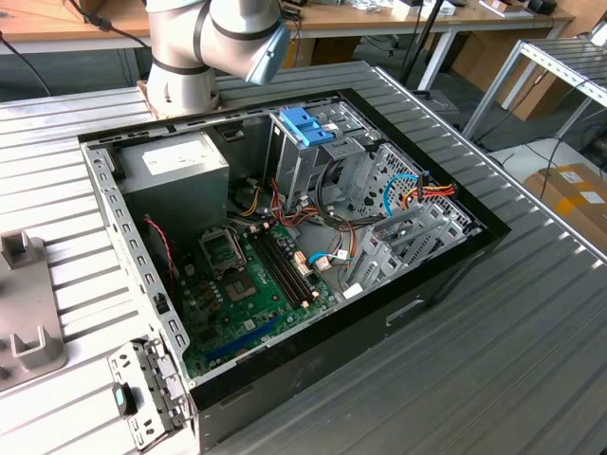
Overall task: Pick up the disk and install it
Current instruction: 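Pick up the disk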
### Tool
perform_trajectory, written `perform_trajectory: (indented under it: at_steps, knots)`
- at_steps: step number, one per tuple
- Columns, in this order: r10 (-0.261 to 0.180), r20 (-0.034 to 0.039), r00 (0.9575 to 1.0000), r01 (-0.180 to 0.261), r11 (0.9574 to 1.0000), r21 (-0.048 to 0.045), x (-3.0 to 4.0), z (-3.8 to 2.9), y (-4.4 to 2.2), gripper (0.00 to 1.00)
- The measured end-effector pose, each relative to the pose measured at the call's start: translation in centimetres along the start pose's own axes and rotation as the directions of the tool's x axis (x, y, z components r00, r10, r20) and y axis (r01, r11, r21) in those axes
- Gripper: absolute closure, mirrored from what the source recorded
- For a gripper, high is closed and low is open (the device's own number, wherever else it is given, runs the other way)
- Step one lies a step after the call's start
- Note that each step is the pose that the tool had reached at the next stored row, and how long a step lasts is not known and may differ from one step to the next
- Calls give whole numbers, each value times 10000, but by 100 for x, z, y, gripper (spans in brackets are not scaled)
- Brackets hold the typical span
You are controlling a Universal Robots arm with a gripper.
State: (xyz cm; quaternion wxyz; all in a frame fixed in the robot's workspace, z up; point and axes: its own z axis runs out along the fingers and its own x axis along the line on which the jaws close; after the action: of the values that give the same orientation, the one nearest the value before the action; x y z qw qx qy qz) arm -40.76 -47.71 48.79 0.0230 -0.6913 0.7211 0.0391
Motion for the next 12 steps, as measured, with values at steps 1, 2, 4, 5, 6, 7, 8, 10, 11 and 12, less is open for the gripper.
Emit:
perform_trajectory:
  at_steps: [1, 2, 4, 5, 6, 7, 8, 10, 11, 12]
  knots:
    - [1, 0, 10000, -1, 10000, 0, 0, 0, -6, 63]
    - [0, 0, 10000, 0, 10000, 0, 0, 0, -16, 63]
    - [0, 0, 10000, 0, 10000, 0, -1, 2, -50, 63]
    - [0, 0, 10000, 0, 10000, 0, -1, 4, -71, 63]
    - [0, 0, 10000, 0, 10000, 0, -1, 5, -84, 63]
    - [1, 0, 10000, -1, 10000, 0, 0, 6, -96, 63]
    - [0, 0, 10000, 0, 10000, 0, 0, 6, -104, 63]
    - [0, -1, 10000, 0, 10000, -1, 1, 7, -129, 63]
    - [0, -1, 10000, 0, 10000, -1, 2, 8, -137, 63]
    - [0, 0, 10000, 0, 10000, 0, 3, 10, -151, 63]
